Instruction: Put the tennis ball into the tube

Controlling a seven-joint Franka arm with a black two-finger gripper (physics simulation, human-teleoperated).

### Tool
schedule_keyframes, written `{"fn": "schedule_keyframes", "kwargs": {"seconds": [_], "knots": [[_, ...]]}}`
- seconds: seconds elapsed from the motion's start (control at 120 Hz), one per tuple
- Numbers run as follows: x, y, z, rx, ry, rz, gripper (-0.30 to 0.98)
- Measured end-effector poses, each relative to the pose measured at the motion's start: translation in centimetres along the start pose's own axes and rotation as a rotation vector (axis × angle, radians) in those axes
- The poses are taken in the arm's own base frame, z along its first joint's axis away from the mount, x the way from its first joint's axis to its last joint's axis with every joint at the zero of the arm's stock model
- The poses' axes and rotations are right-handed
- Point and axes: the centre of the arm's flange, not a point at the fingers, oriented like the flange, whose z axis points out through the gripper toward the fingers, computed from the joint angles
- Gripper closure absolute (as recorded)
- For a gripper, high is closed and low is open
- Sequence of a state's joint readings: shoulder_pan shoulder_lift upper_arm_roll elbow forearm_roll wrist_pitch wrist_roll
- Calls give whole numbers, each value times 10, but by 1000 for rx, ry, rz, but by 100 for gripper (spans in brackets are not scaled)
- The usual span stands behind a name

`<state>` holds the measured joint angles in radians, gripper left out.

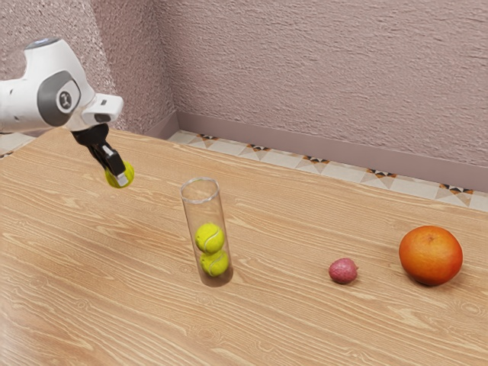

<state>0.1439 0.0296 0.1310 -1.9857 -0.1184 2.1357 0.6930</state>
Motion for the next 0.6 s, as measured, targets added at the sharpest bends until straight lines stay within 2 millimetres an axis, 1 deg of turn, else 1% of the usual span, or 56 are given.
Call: {"fn": "schedule_keyframes", "kwargs": {"seconds": [0.167, 0.333, 0.442, 0.6], "knots": [[20, 35, -10, -28, 19, 60, 40], [54, 59, -27, -28, 53, 123, 39], [72, 73, -29, -37, 59, 157, 39], [86, 94, -29, -63, 67, 188, 40]]}}
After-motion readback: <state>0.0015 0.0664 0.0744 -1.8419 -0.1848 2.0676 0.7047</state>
